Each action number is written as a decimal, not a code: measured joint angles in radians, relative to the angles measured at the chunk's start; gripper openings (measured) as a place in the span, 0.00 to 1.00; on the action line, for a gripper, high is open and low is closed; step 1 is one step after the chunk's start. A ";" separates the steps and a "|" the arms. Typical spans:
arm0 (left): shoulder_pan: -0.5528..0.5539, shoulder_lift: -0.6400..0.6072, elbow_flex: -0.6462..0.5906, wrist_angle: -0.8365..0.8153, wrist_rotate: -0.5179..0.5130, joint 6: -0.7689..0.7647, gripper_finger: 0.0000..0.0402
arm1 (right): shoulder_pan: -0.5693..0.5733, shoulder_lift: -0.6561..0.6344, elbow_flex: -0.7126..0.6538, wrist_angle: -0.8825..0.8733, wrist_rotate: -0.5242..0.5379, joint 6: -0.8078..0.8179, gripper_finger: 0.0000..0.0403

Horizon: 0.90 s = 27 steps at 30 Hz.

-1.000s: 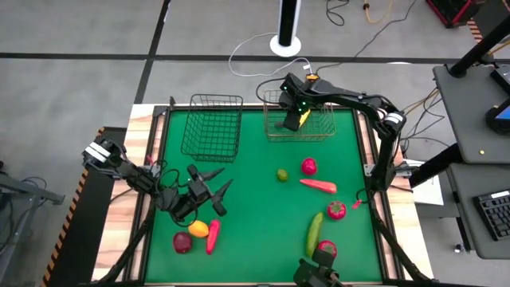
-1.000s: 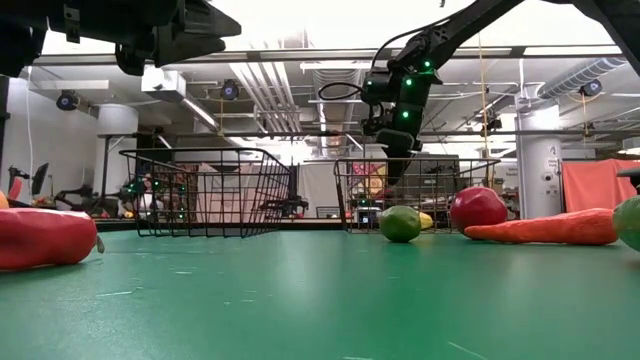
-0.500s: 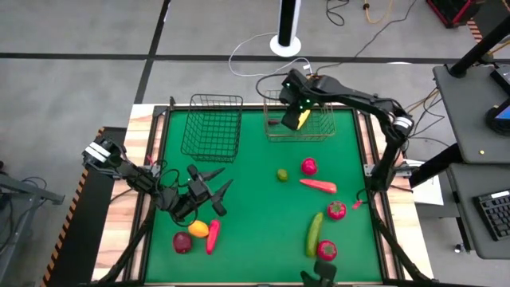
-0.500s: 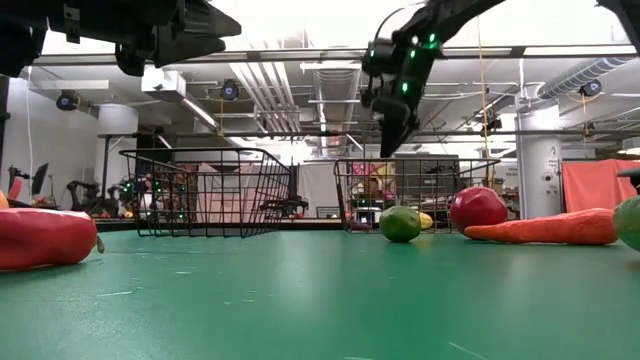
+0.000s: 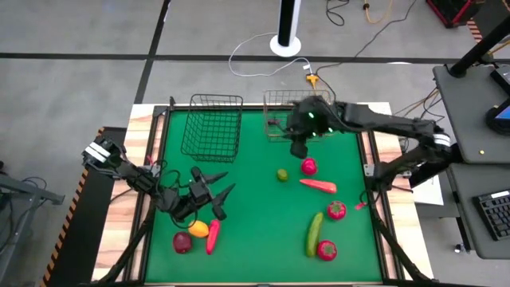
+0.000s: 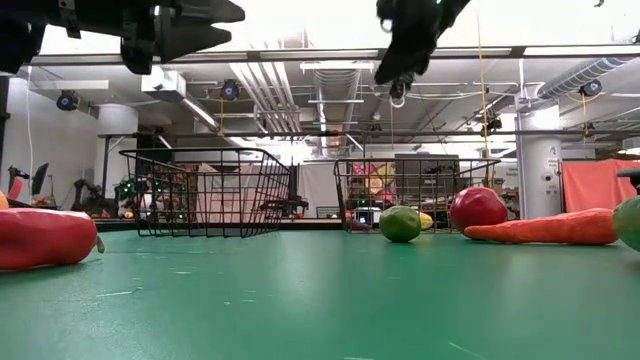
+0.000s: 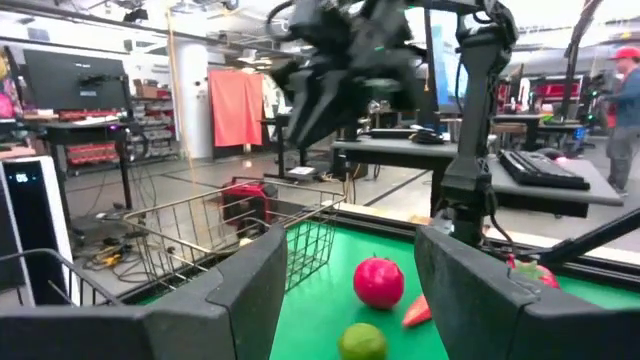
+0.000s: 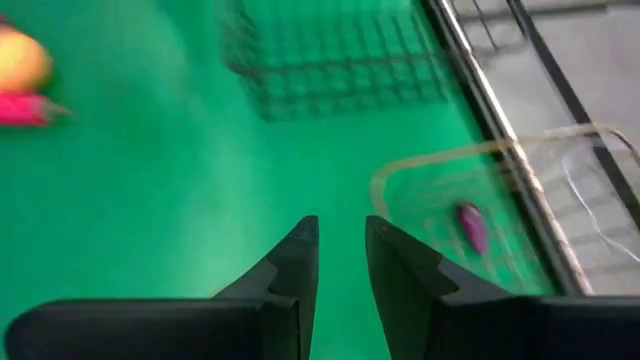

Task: Sort produce into baskets
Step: Put the lime into the black wire basket

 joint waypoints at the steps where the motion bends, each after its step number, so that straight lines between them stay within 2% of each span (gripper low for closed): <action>1: 0.000 0.000 0.010 -0.020 -0.001 0.000 0.51 | 0.024 -0.031 -0.033 0.035 0.006 0.019 0.19; 6: -0.001 0.000 0.082 -0.178 0.003 0.000 0.51 | 0.151 -0.139 -0.173 0.161 0.109 0.105 0.19; 10: -0.001 0.000 0.149 -0.378 0.049 -0.013 0.51 | 0.242 -0.181 -0.251 0.230 0.204 0.172 0.19; 14: -0.001 -0.013 0.213 -0.618 0.108 -0.092 0.51 | 0.321 -0.188 -0.297 0.257 0.279 0.231 0.19; 18: 0.005 -0.056 0.275 -0.960 0.226 -0.242 0.50 | 0.395 -0.178 -0.330 0.262 0.396 0.281 0.19; 23: 0.030 -0.131 0.382 -1.505 0.467 -0.533 0.47 | 0.459 -0.160 -0.348 0.270 0.495 0.355 0.19; 25: 0.032 -0.142 0.413 -1.665 0.491 -0.595 0.46 | 0.470 -0.148 -0.353 0.272 0.516 0.387 0.19; 27: 0.031 -0.150 0.423 -1.752 0.491 -0.623 0.45 | 0.474 -0.133 -0.359 0.272 0.520 0.422 0.19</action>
